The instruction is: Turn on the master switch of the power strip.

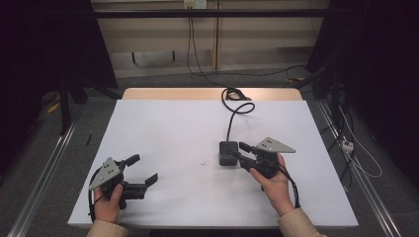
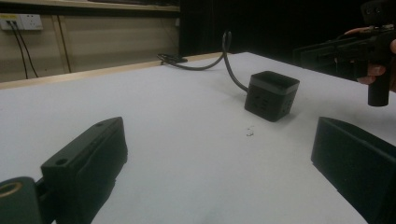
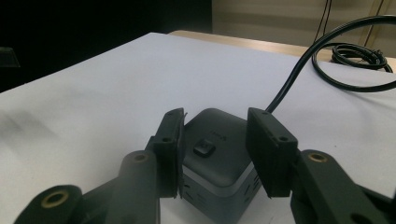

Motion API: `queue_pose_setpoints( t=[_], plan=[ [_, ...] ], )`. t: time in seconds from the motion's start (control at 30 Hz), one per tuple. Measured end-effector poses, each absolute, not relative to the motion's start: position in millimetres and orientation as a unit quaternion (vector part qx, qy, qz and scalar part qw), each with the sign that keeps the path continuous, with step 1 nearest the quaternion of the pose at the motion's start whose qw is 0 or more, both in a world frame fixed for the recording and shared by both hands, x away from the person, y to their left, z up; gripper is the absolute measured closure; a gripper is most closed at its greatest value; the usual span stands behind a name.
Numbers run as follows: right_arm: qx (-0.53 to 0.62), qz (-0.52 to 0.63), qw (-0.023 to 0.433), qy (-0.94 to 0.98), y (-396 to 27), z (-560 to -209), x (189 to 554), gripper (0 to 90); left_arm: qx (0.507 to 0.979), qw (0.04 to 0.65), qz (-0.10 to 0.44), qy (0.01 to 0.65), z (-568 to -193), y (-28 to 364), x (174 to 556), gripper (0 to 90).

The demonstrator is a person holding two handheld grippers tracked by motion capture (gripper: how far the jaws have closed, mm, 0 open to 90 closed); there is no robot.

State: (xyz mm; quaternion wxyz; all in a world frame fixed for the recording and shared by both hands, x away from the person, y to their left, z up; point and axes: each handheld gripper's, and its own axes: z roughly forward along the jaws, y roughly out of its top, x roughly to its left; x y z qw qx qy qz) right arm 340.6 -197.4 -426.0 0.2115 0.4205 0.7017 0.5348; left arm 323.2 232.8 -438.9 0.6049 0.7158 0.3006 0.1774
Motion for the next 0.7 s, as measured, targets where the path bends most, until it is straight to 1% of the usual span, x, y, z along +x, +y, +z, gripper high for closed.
queue_pose_setpoints(
  t=[0.03, 0.17, 0.33, 0.37, 0.53, 0.7],
  plan=[
    [0.420, 0.535, 0.209, 0.703, -197.4, -426.1, 340.9, 61.4, 0.716, 0.605, 0.178, 0.300, -438.8, 232.8, 323.2, 3.2],
    [0.412, 0.532, 0.209, 0.709, -196.1, -426.6, 341.8, 64.9, 0.715, 0.605, 0.177, 0.301, -438.9, 232.8, 323.3, 3.2],
    [0.406, 0.534, 0.206, 0.713, -194.0, -425.9, 343.2, 67.0, 0.716, 0.605, 0.177, 0.300, -438.9, 232.7, 323.5, 3.2],
    [0.406, 0.534, 0.204, 0.713, -193.5, -425.9, 343.4, 68.5, 0.716, 0.605, 0.177, 0.300, -438.9, 232.6, 323.4, 3.2],
    [0.409, 0.526, 0.209, 0.716, -192.4, -426.1, 344.3, 69.2, 0.714, 0.607, 0.177, 0.300, -439.0, 232.7, 323.7, 3.2],
    [0.410, 0.521, 0.206, 0.720, -192.1, -426.6, 345.3, 72.6, 0.714, 0.608, 0.177, 0.300, -438.9, 232.9, 323.5, 3.2]
  ],
)
